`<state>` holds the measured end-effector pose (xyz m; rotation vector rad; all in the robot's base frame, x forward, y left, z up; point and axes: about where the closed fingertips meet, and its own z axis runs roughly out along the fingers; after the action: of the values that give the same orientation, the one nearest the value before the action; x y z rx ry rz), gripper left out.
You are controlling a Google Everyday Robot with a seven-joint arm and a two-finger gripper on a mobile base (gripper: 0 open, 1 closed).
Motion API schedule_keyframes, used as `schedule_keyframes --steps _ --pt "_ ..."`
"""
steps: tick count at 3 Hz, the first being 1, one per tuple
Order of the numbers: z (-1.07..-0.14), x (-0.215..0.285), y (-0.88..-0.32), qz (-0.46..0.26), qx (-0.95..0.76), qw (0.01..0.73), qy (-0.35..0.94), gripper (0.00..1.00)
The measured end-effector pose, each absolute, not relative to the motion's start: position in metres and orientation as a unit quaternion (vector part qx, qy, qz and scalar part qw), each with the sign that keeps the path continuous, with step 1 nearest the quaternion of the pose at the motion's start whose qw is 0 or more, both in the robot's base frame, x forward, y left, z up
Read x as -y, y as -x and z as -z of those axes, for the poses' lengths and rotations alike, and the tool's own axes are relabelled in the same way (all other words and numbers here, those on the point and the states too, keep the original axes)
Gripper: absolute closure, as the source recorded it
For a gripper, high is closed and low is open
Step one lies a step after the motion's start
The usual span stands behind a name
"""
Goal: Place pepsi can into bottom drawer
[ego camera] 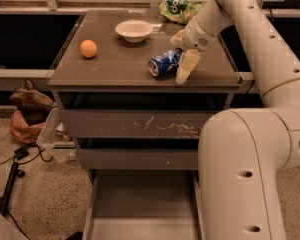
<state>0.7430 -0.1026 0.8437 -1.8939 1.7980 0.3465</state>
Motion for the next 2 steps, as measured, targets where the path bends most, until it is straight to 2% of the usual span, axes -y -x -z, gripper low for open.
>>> schedule_keyframes --steps 2 --pt "-0.8414 0.0997 -0.7477 -0.125 -0.661 0.256 0.694 0.54"
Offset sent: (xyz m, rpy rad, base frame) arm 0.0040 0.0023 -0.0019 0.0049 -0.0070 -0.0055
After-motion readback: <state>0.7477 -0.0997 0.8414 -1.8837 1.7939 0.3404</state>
